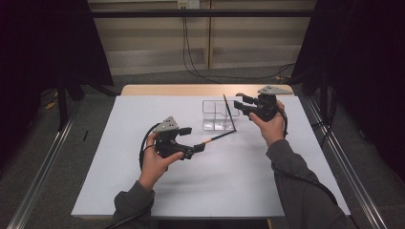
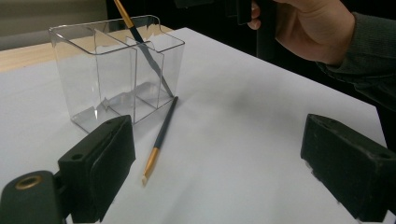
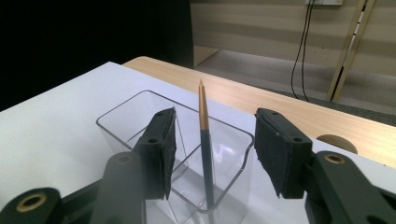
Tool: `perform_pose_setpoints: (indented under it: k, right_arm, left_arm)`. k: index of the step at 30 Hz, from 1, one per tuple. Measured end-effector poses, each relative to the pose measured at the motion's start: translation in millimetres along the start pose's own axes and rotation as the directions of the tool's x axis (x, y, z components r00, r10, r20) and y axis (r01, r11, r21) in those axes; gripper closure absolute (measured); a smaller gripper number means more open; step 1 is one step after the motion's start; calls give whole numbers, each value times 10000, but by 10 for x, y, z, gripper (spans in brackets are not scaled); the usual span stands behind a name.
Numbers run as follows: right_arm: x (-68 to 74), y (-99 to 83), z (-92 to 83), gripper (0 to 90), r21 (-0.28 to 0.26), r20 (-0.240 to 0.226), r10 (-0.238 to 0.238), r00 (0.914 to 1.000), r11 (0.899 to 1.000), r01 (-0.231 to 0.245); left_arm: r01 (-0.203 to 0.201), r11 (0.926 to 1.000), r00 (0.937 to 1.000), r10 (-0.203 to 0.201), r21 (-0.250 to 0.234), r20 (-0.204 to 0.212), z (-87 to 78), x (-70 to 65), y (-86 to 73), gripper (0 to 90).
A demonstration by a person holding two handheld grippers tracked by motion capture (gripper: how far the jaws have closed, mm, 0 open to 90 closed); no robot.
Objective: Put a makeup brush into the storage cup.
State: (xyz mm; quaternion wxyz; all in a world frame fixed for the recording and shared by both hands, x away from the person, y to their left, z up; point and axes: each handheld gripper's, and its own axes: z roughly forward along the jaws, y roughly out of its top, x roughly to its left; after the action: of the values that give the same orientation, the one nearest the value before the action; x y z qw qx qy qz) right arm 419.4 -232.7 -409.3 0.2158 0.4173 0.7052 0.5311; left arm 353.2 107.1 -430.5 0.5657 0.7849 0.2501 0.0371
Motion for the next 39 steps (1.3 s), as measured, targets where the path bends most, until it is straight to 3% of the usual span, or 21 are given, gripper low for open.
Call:
perform_pose_setpoints:
  k: [16, 20, 39]
  right_arm:
    - [3, 0, -83, 277, -191, -221, 117, 9997, 9997, -121]
    - [19, -18, -89, 225, -242, -490, 58, 9988, 9997, -70]
    - [125, -35, -98, 167, -361, -1009, -11, 9949, 9993, -26]
  left_arm:
    - [-16, 10000, 10000, 16, 58, -41, 29, 2, 7, 99]
    - [30, 10000, 10000, -30, 12, -9, 32, -4, 2, 99]
    - [-81, 10000, 10000, 81, 53, -44, 27, -18, 9, 99]
